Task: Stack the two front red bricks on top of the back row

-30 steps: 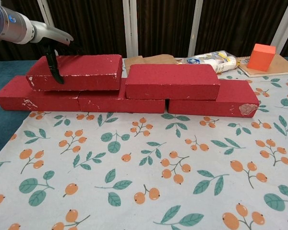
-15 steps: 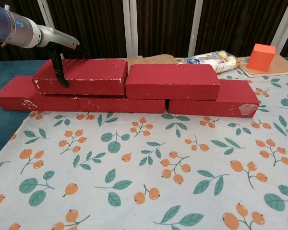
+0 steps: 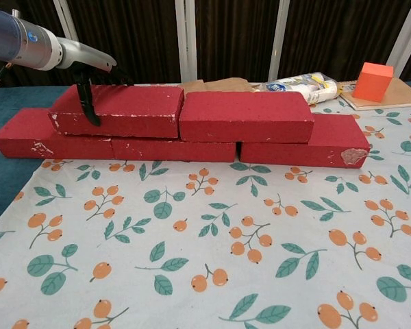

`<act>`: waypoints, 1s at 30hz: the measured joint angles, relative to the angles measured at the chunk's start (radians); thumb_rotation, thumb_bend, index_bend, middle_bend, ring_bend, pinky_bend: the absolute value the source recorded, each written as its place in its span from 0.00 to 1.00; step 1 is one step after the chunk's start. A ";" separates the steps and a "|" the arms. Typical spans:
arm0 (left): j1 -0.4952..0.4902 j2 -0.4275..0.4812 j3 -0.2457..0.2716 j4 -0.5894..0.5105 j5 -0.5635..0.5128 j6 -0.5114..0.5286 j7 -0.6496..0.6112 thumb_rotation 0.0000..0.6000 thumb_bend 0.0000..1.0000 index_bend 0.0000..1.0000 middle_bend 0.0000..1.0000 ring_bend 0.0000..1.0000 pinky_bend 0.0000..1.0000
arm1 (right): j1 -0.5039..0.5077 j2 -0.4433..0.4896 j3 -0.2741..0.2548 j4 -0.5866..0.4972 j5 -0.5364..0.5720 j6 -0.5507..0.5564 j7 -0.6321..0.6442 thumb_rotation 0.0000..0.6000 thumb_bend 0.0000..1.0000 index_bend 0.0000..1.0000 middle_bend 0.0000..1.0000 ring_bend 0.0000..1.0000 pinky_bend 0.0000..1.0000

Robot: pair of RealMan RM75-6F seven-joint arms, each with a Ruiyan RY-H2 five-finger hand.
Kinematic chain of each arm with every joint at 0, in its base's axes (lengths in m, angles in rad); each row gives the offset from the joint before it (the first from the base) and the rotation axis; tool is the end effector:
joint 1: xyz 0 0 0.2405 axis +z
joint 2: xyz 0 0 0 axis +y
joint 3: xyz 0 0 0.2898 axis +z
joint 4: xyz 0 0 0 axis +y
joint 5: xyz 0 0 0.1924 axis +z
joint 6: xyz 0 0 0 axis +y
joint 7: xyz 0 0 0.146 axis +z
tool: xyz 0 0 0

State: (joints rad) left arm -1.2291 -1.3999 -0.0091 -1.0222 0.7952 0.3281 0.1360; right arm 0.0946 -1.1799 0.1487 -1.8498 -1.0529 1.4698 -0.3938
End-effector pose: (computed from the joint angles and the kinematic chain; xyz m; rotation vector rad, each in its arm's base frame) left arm -0.1431 0.5097 0.0631 -1.9868 -0.9492 -0.4477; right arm -0.3380 -0.1900 0.1726 1.1065 -1.0516 0.6189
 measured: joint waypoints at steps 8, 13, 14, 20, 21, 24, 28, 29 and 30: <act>-0.009 -0.007 0.007 0.006 -0.004 0.004 -0.001 1.00 0.16 0.35 0.30 0.26 0.27 | -0.001 0.001 0.002 -0.001 0.001 0.003 0.002 1.00 0.21 0.00 0.00 0.02 0.00; -0.017 -0.012 0.016 0.013 -0.016 0.007 0.006 1.00 0.16 0.35 0.30 0.26 0.27 | -0.001 0.002 0.002 -0.001 0.004 0.003 0.002 1.00 0.21 0.00 0.00 0.02 0.00; -0.018 -0.013 0.017 0.013 -0.020 0.007 0.006 1.00 0.16 0.35 0.30 0.26 0.27 | -0.001 0.002 0.002 -0.001 0.005 0.003 0.002 1.00 0.21 0.00 0.00 0.02 0.00; -0.030 -0.022 0.031 0.019 -0.043 0.006 0.014 1.00 0.16 0.35 0.30 0.26 0.27 | 0.000 0.004 0.003 -0.003 0.010 0.001 0.001 1.00 0.21 0.00 0.00 0.02 0.00; -0.031 -0.023 0.032 0.019 -0.046 0.007 0.015 1.00 0.16 0.35 0.30 0.26 0.27 | 0.000 0.004 0.003 -0.003 0.010 0.001 0.002 1.00 0.21 0.00 0.00 0.02 0.00; -0.034 -0.026 0.038 0.020 -0.053 0.008 0.018 1.00 0.16 0.35 0.30 0.26 0.27 | 0.000 0.005 0.004 -0.003 0.010 0.001 0.003 1.00 0.21 0.00 0.00 0.02 0.00; -0.038 -0.030 0.043 0.023 -0.060 0.010 0.020 1.00 0.16 0.35 0.30 0.26 0.27 | 0.000 0.005 0.004 -0.004 0.011 0.002 0.002 1.00 0.21 0.00 0.00 0.02 0.00; -0.039 -0.030 0.044 0.024 -0.062 0.011 0.020 1.00 0.16 0.34 0.30 0.26 0.27 | 0.000 0.005 0.004 -0.004 0.011 0.002 0.003 1.00 0.21 0.00 0.00 0.02 0.00; -0.040 -0.031 0.045 0.024 -0.064 0.011 0.021 1.00 0.16 0.34 0.30 0.26 0.27 | 0.000 0.005 0.005 -0.003 0.011 0.002 0.003 1.00 0.21 0.00 0.00 0.02 0.00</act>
State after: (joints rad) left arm -1.2692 -1.4308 0.0359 -0.9981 0.7313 0.3393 0.1569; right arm 0.0950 -1.1748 0.1534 -1.8530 -1.0414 1.4715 -0.3911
